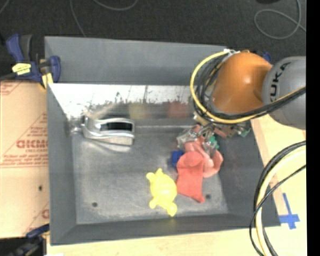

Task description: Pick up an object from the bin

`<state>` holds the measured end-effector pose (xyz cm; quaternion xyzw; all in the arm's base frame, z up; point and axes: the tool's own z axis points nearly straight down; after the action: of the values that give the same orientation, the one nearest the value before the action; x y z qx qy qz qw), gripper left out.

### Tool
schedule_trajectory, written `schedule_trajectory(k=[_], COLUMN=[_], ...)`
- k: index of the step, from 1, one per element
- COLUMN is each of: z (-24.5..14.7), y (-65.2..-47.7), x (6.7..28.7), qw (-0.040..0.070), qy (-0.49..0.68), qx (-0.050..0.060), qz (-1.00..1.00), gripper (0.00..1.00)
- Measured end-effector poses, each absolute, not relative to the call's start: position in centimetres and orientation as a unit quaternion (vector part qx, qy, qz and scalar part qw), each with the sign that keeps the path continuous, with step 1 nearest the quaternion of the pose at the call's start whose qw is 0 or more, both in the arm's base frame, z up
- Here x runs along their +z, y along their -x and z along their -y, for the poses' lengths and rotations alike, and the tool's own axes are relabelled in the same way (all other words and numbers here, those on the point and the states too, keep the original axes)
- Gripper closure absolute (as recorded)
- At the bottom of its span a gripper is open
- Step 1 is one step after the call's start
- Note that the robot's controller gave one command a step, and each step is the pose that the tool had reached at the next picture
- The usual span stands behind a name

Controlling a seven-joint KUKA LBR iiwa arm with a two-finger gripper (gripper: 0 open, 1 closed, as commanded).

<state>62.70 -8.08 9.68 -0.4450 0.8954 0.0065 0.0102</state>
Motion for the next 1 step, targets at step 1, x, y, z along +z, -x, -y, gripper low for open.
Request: schedule_trajectory(k=[1], z=[7.93], y=[-62.63], x=[11.68], qw=[0.009], qy=[0.445], qx=[0.008], qz=[-0.895], gripper=[1.00])
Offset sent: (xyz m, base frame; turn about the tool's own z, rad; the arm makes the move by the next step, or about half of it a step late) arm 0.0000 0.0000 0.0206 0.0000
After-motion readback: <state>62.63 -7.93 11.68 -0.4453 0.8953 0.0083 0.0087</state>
